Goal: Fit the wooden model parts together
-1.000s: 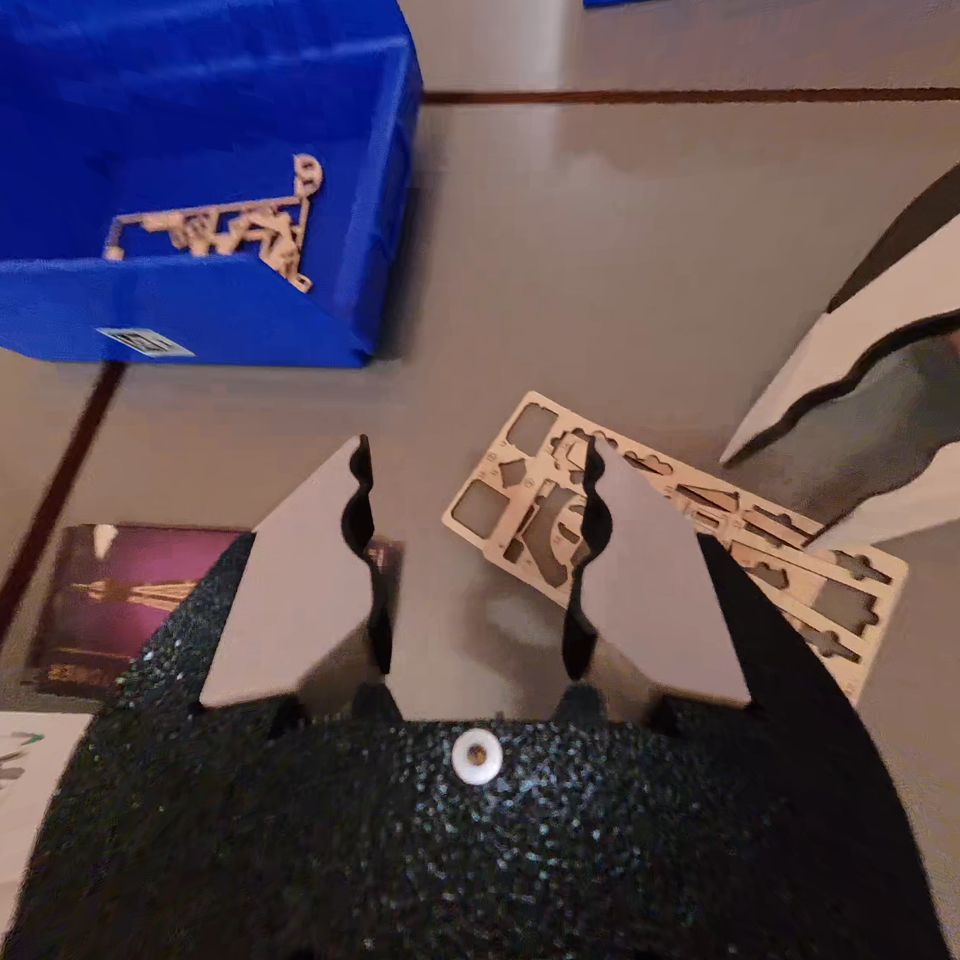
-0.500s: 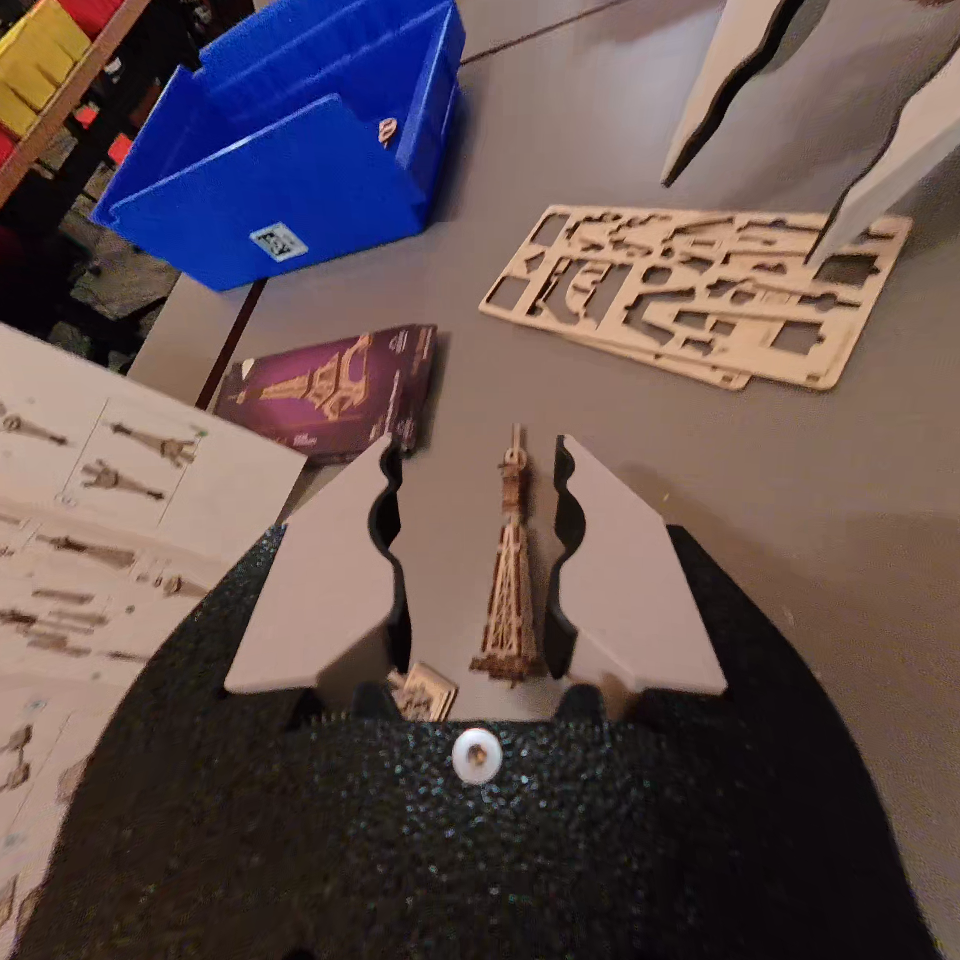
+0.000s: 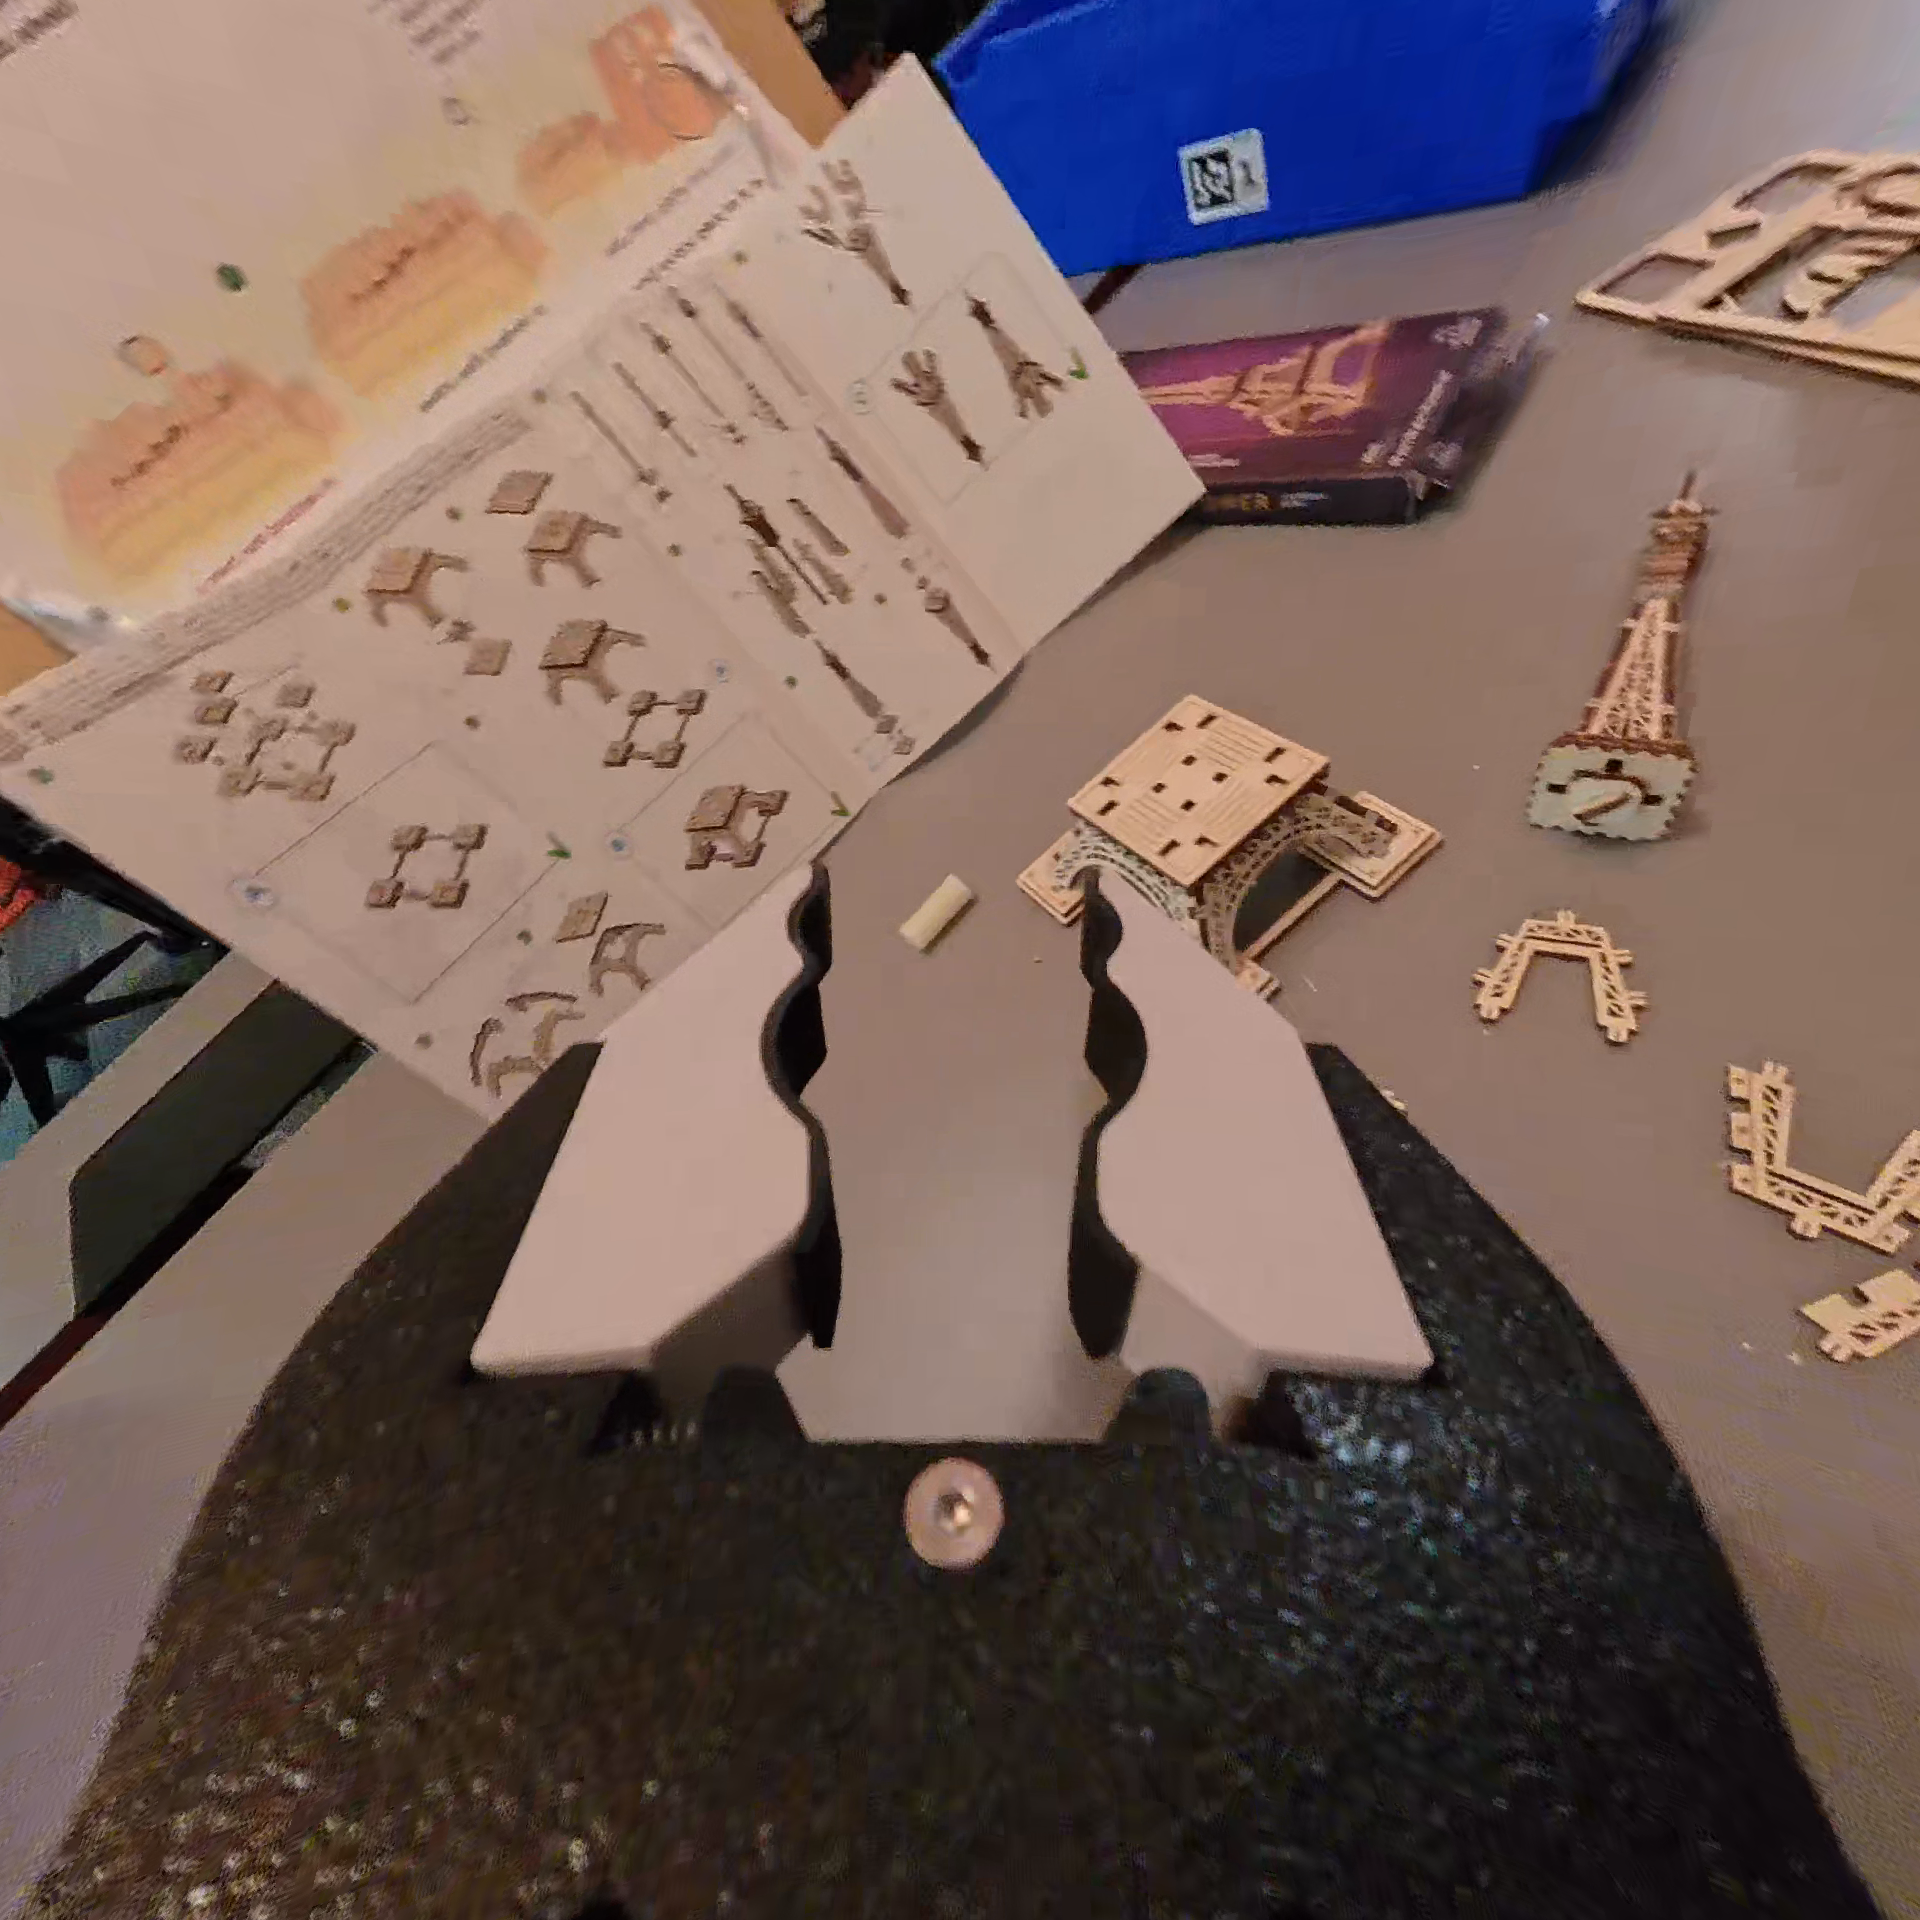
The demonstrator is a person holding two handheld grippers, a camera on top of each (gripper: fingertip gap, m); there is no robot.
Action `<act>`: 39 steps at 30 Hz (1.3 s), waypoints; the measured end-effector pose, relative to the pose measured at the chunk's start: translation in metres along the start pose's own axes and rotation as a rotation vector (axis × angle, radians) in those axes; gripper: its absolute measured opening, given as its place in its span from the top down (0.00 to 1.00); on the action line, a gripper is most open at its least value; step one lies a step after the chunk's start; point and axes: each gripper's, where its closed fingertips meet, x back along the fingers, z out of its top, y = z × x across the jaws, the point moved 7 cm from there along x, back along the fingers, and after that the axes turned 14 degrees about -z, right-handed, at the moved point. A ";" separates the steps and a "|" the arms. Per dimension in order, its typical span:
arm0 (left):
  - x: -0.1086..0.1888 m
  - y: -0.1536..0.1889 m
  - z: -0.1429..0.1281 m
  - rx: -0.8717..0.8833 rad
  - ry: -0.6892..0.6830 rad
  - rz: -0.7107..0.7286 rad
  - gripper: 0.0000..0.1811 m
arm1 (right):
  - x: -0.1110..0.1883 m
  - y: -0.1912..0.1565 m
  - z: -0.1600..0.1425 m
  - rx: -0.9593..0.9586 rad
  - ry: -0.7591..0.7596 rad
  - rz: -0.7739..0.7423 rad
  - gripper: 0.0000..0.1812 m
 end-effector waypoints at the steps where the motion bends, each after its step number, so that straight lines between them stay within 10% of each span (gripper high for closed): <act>1: 0.004 -0.004 -0.003 0.024 0.031 0.028 0.76 | -0.002 0.001 0.003 -0.025 -0.001 0.001 0.61; 23: 0.005 -0.009 -0.017 0.090 0.030 0.022 0.76 | -0.037 0.004 0.016 0.552 -0.239 0.368 0.83; 32: 0.001 -0.007 -0.020 0.076 -0.002 0.010 0.76 | -0.044 0.009 0.020 0.503 -0.223 0.482 0.78; 39: -0.002 -0.005 -0.023 0.036 -0.051 0.024 0.76 | -0.047 0.013 0.018 0.479 -0.178 0.434 1.00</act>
